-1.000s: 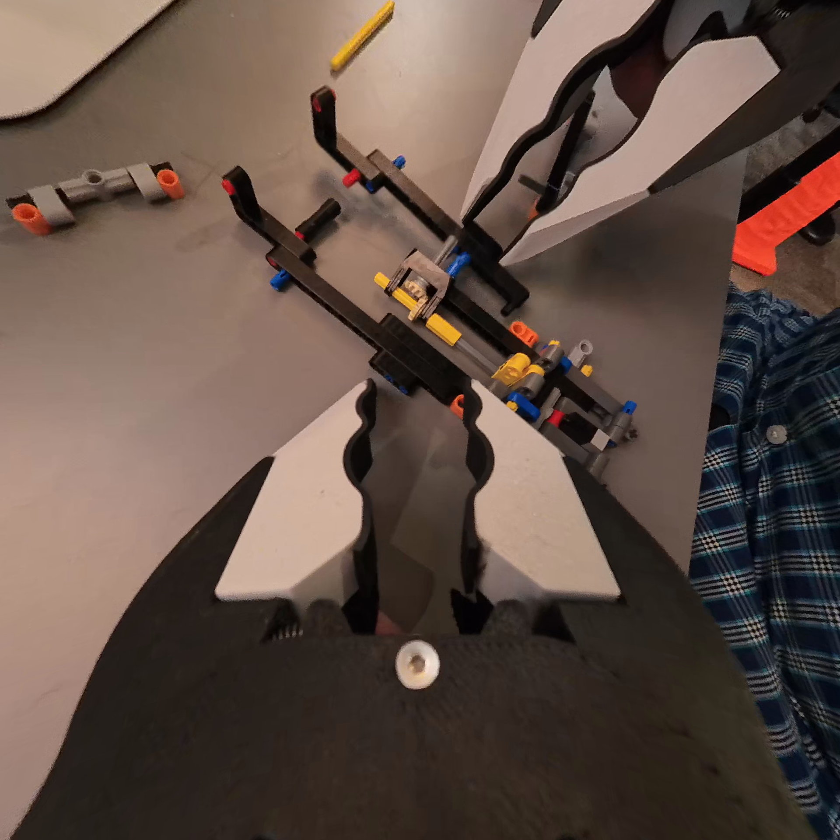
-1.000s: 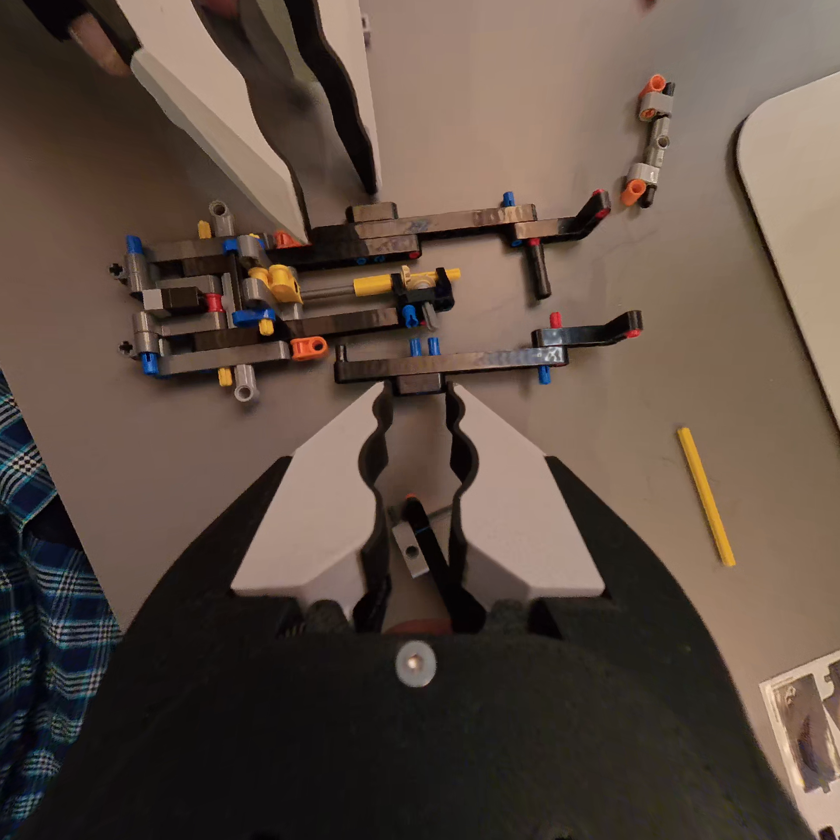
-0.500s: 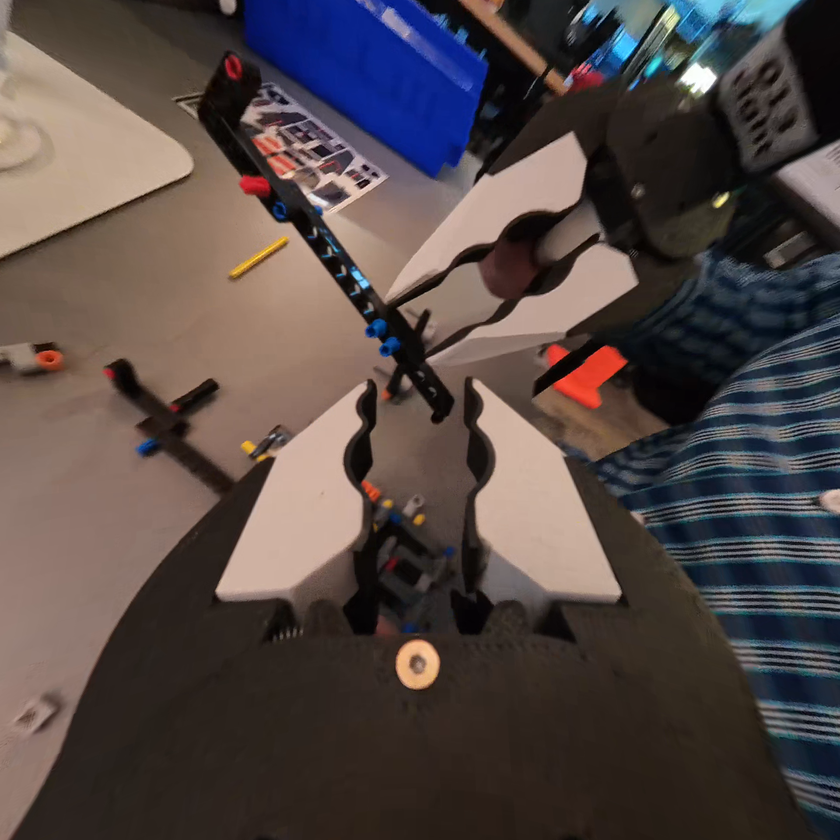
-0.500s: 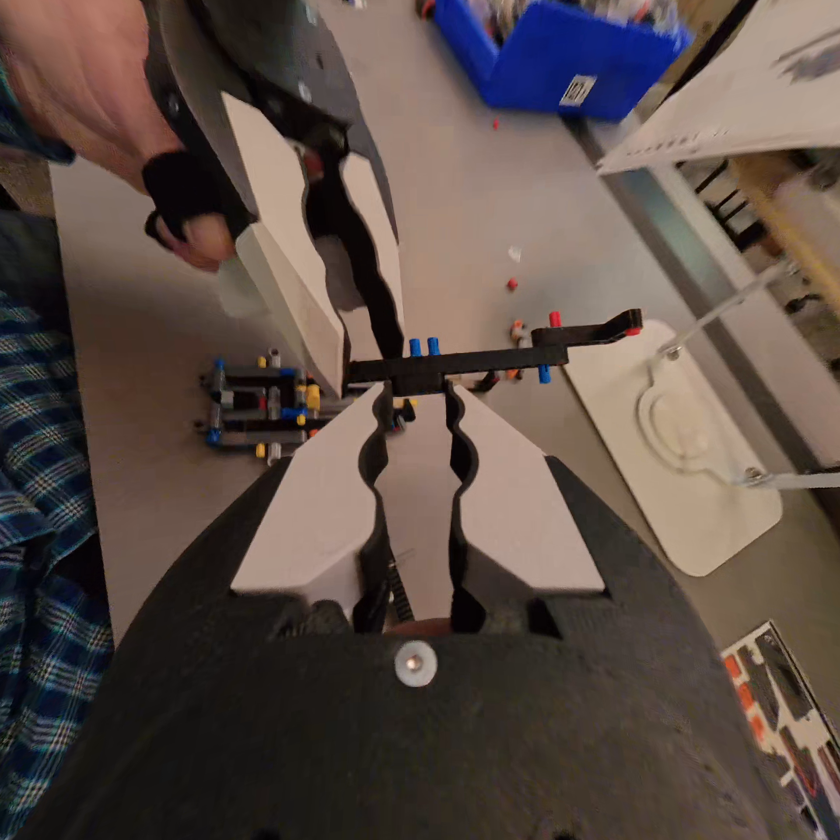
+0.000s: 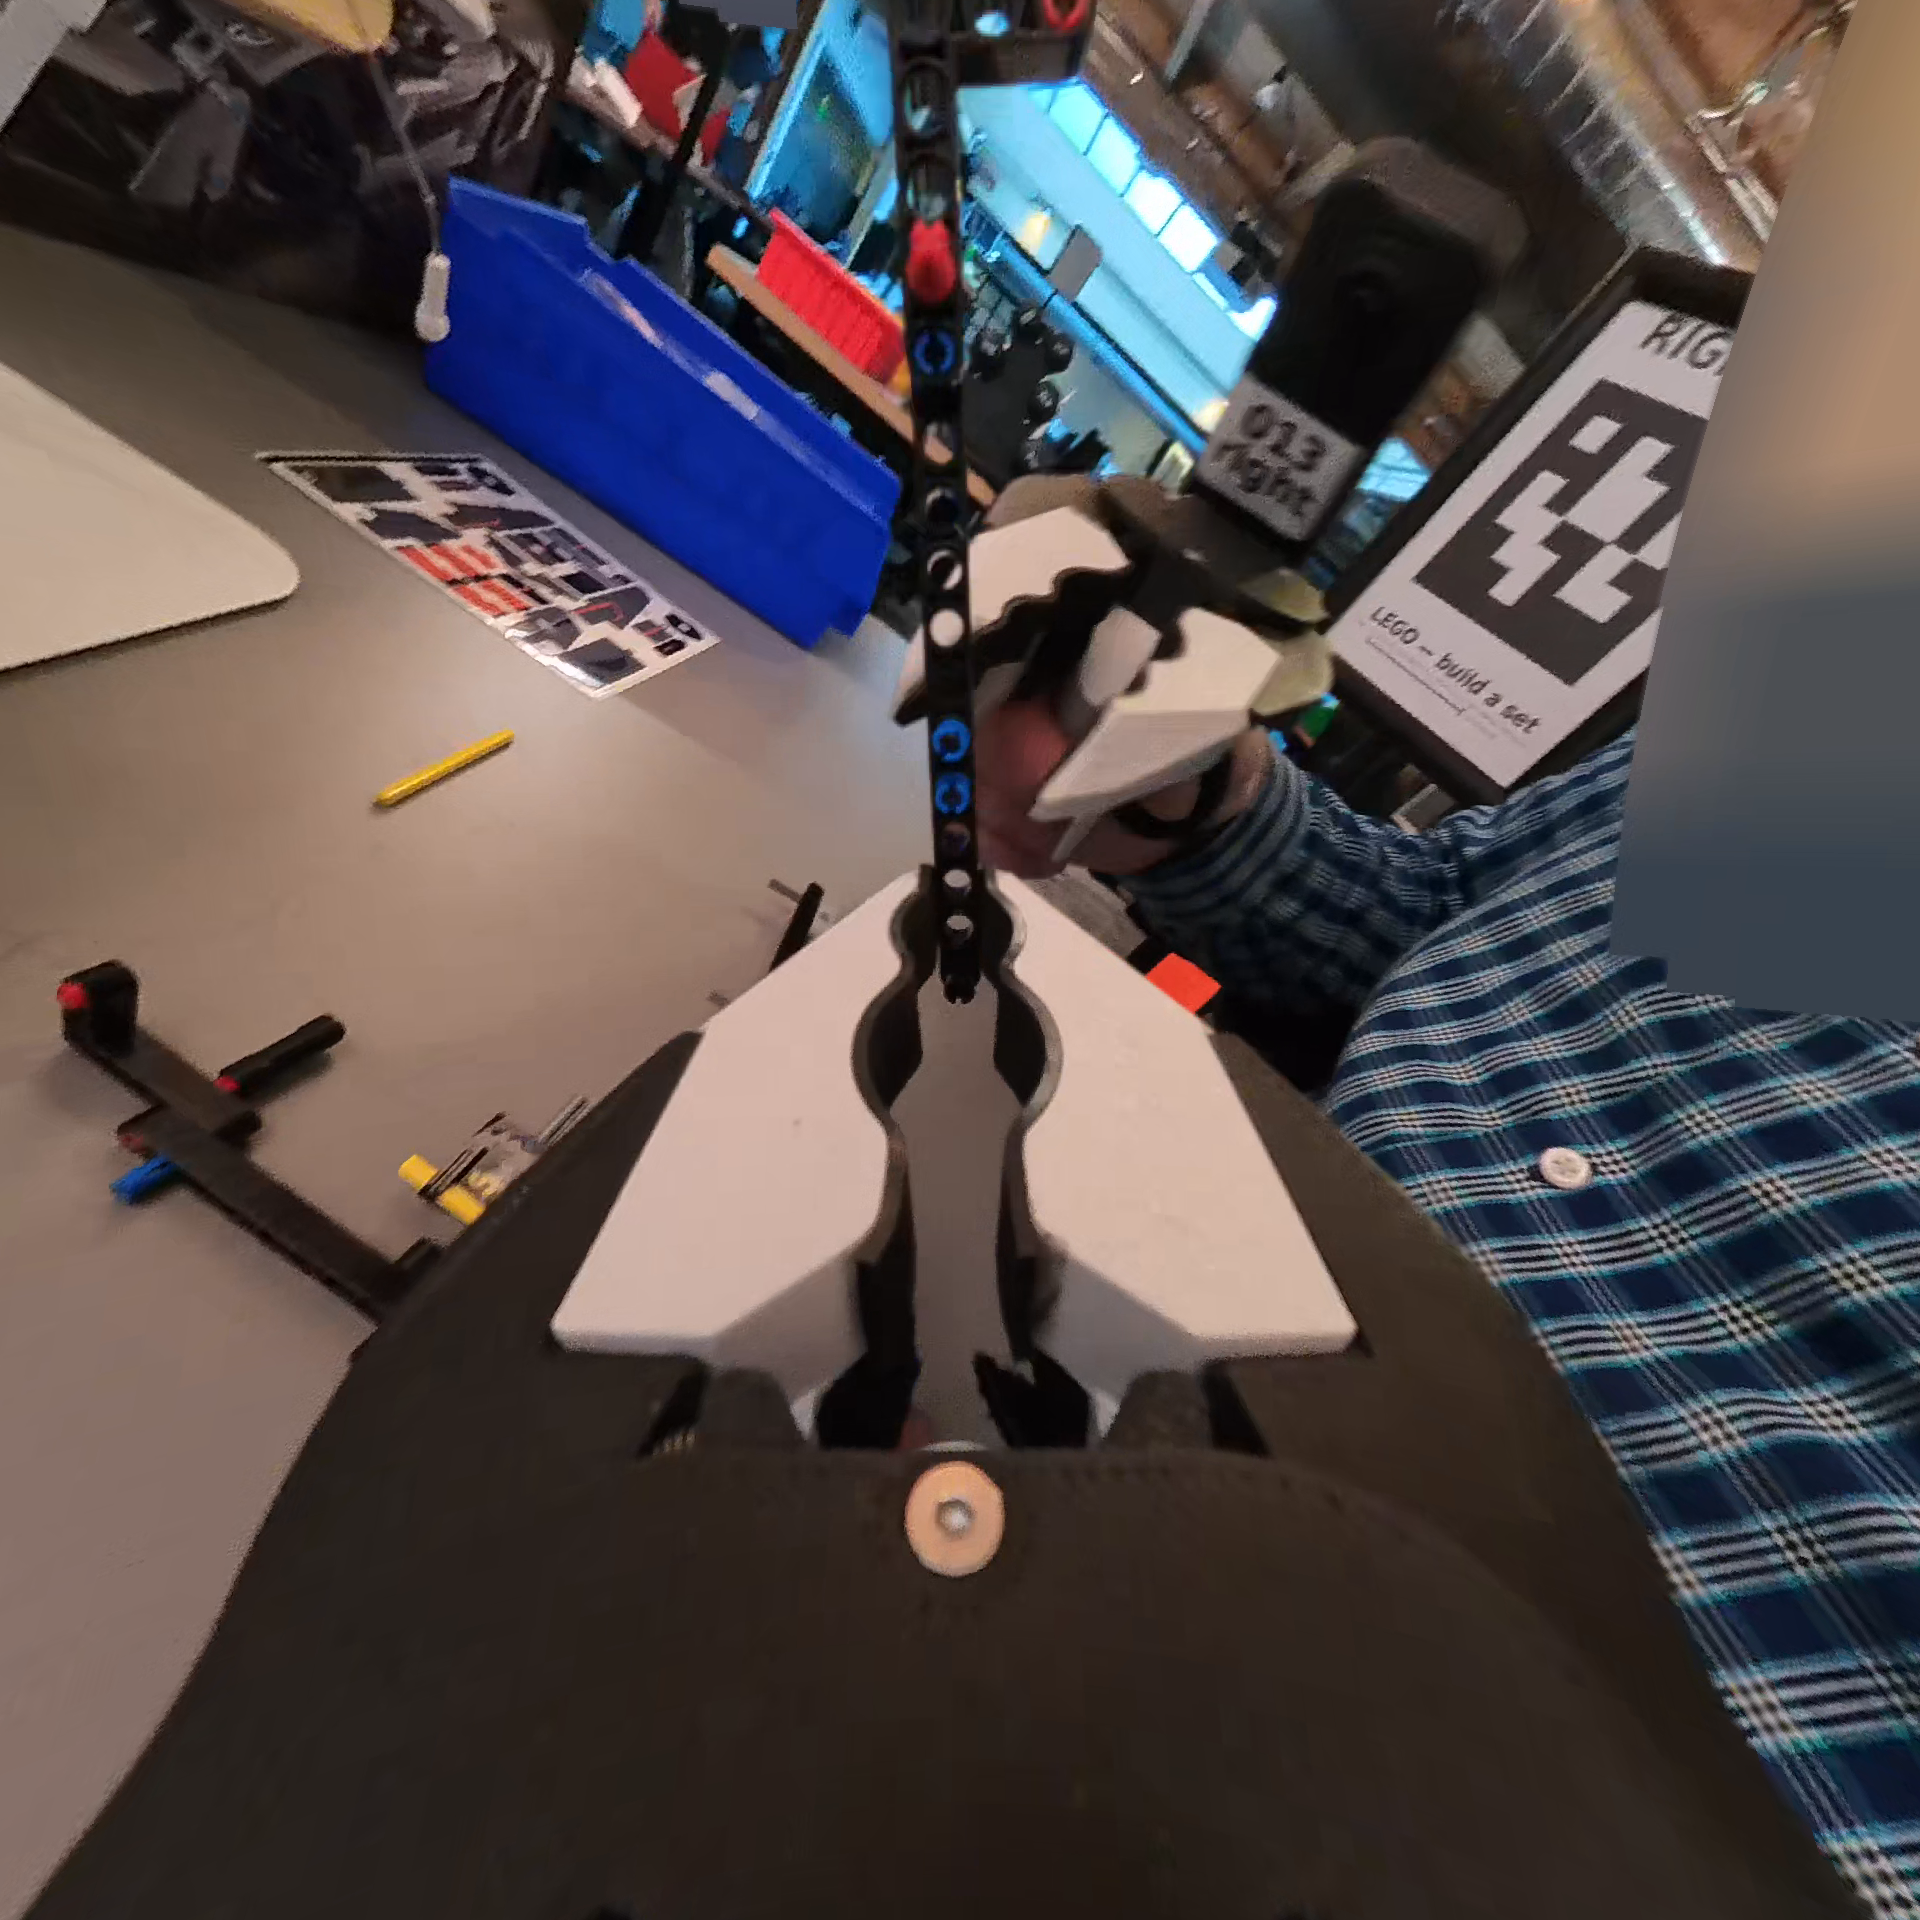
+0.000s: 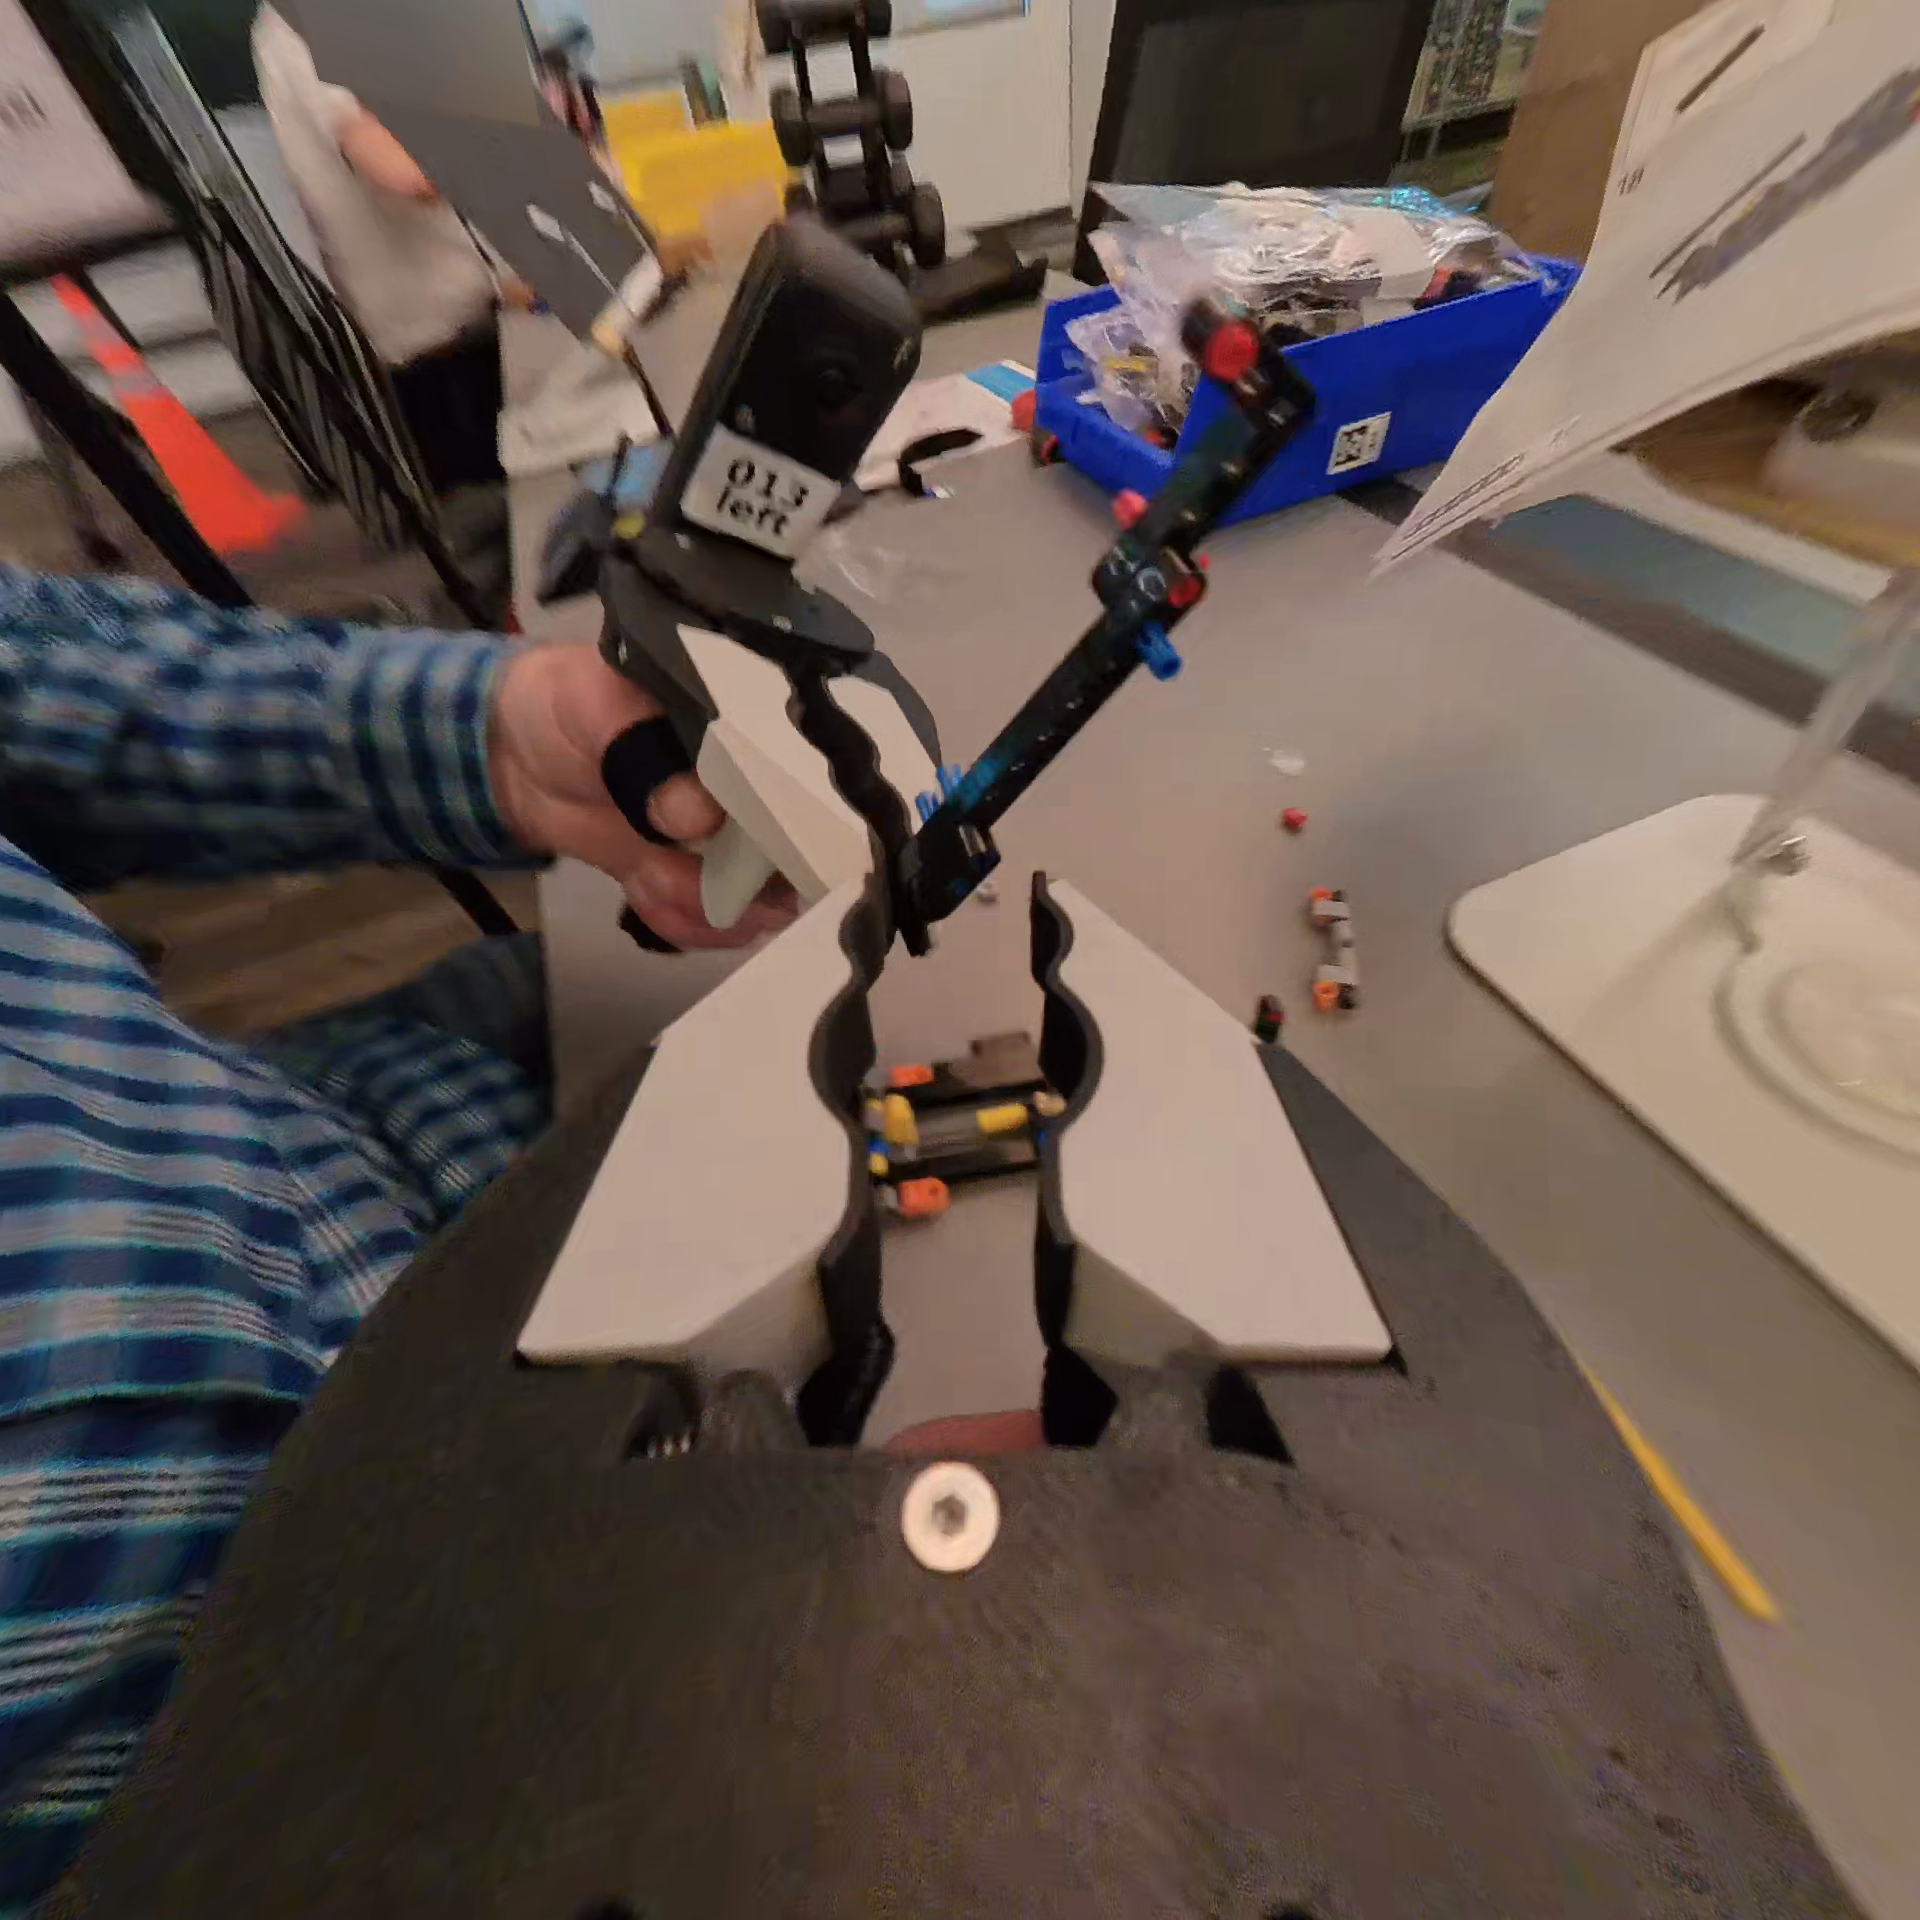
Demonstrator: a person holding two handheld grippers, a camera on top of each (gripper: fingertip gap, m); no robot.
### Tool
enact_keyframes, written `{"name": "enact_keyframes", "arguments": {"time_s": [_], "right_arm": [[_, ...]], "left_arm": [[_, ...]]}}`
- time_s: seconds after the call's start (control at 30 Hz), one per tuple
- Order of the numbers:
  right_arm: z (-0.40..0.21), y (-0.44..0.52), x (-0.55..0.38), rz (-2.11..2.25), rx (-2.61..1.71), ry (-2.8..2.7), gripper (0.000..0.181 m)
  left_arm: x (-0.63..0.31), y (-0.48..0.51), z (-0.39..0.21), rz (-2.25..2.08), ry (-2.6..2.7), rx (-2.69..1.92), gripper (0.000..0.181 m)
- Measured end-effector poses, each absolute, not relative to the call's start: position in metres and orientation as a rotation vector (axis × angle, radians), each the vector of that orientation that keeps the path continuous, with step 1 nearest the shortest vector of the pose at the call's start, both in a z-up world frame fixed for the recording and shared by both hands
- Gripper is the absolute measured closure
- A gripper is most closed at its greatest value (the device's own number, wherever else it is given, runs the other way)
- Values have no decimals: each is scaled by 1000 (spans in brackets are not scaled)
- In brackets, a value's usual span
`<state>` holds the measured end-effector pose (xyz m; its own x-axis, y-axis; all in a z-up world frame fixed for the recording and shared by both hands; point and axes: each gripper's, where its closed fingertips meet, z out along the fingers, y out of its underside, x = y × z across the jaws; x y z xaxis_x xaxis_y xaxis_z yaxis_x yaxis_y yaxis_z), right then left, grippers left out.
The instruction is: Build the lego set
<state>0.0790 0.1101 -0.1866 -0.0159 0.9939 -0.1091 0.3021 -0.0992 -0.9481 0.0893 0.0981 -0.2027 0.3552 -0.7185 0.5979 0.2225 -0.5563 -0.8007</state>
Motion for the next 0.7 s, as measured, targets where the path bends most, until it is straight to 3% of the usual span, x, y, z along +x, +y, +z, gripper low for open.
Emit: {"name": "enact_keyframes", "arguments": {"time_s": [0.13,0.4,0.53,0.7], "right_arm": [[-177,102,71,1425,-1536,-1302,172],[-167,99,71,1537,-1525,-1282,176],[-175,97,73,1430,-1541,-1391,176],[-190,84,67,1347,-1566,-1575,177]], "left_arm": [[97,91,-195,-1385,485,-1678,176],[93,91,-186,-1423,463,-1575,176],[71,102,-178,-1289,458,-1594,146],[76,100,-168,-1161,577,-1606,146]]}}
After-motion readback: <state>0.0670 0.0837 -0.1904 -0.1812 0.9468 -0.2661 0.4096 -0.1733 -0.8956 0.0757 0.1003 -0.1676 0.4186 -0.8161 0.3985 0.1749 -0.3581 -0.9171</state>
